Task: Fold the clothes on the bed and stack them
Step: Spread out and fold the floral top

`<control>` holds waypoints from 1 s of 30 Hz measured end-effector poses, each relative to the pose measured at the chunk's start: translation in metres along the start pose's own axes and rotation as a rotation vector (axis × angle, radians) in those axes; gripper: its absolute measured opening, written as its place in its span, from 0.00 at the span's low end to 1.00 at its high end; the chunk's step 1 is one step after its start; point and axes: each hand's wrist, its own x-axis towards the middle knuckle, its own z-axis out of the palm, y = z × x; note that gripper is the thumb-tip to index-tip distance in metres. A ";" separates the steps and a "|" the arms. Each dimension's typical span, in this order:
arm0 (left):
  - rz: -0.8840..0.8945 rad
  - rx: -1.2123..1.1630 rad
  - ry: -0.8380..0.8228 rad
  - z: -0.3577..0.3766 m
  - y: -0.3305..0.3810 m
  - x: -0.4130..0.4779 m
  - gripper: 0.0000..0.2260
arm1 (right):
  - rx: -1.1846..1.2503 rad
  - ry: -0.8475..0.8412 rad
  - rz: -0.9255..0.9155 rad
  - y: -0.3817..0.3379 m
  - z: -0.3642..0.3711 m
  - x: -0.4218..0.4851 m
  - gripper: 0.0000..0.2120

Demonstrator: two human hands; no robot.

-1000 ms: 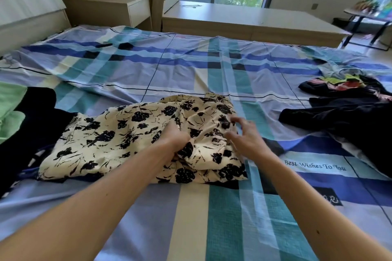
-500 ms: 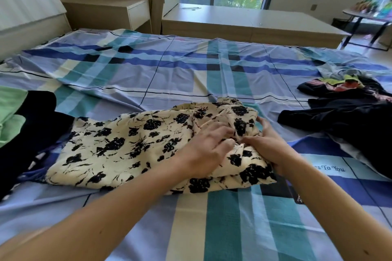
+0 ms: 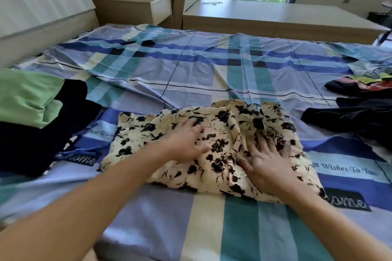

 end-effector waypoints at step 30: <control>0.285 -0.809 0.343 -0.064 0.021 -0.009 0.43 | 0.770 0.203 -0.163 -0.013 -0.068 -0.007 0.31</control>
